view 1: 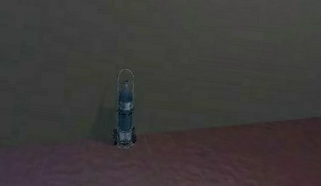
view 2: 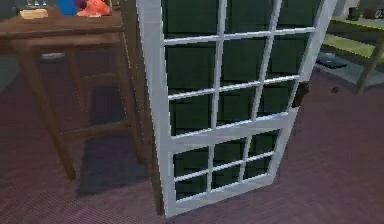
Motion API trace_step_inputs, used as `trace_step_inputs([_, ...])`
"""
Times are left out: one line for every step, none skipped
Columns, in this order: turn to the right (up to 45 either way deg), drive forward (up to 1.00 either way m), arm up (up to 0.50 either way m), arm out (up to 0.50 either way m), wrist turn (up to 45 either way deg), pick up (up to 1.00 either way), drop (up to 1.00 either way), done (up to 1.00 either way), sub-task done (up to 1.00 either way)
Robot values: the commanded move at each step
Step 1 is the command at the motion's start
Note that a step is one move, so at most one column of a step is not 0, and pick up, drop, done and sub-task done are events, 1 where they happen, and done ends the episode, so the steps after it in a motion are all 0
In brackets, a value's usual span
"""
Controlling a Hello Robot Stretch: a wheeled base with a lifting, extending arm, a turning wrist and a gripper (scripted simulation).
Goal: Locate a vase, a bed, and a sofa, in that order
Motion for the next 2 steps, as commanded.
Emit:
trace_step_inputs([21.0,0.0,0.0,0.0,0.0,0.0,0.0,0.0,0.0])
trace_step_inputs([0.0,1.0,0.0,0.0,0.0,0.0,0.0,0.0,0.0])
